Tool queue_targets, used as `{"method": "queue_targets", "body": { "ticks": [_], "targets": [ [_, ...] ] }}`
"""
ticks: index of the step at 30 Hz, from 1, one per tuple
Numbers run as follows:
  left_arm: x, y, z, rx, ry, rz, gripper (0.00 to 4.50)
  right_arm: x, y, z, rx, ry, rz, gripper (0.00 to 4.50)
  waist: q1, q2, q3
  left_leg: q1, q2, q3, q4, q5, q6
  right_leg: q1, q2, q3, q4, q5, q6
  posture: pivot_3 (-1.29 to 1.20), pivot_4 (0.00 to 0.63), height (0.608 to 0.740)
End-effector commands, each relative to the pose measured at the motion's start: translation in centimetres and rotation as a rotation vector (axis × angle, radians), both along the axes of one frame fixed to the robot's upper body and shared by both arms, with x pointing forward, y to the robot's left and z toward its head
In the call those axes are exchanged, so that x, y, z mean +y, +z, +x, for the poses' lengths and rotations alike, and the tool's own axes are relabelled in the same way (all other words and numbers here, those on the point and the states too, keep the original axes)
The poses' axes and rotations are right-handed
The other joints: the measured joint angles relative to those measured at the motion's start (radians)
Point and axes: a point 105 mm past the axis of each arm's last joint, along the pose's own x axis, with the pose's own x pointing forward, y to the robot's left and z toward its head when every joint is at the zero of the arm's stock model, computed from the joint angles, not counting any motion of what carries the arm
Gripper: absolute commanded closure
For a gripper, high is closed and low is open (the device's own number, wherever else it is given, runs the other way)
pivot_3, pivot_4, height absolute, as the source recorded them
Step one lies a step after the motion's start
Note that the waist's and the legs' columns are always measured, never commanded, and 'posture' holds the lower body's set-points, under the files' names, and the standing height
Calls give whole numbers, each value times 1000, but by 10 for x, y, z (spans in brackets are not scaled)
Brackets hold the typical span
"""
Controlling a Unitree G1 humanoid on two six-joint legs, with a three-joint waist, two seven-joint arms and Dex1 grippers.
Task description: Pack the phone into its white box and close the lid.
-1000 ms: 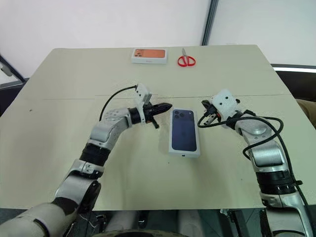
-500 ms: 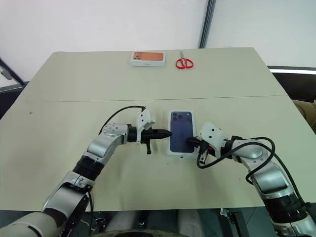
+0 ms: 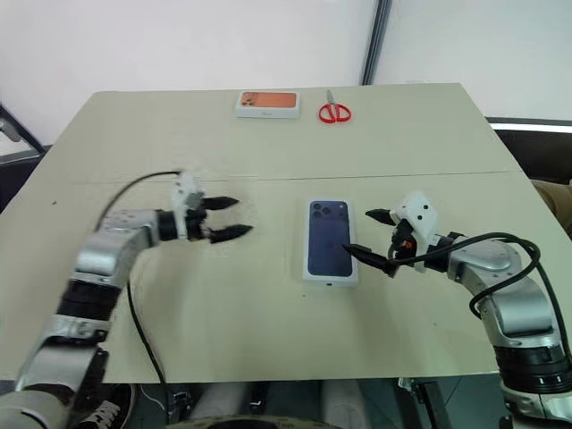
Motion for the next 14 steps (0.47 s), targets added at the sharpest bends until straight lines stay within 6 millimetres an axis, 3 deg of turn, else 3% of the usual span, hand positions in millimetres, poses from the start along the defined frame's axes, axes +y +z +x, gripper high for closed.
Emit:
{"method": "queue_targets", "body": {
  "ticks": [1, 4, 8, 14],
  "targets": [
    [37, 13, -1, -40, 72, 4, 0, -12, 16, -5, -45, 12, -3, 49, 2, 0, 0, 0, 0, 0, 0, 0, 0, 0, -1, 0, 0, 0, 0, 0, 150, 740],
    [64, 17, -8, -44, 138, 26, 0, -17, 23, -13, -42, 49, 27, 49, 1, 0, 0, 0, 0, 0, 0, 0, 0, 0, -1, 0, 0, 0, 0, 0, 150, 740],
    [84, 10, -24, -42, 195, 53, 0, -27, 23, -16, -61, 39, 5, 49, 0, 0, 0, 0, 0, 0, -1, 0, 0, 0, -3, 0, 0, 0, 0, 0, 150, 740],
    [89, 0, -45, 13, 228, 33, 0, -30, 14, -24, -24, 82, -27, 49, 3, 0, 0, 0, 0, 0, -1, 0, 0, 0, -4, 0, -1, 0, 0, 0, 150, 740]
  ]
}}
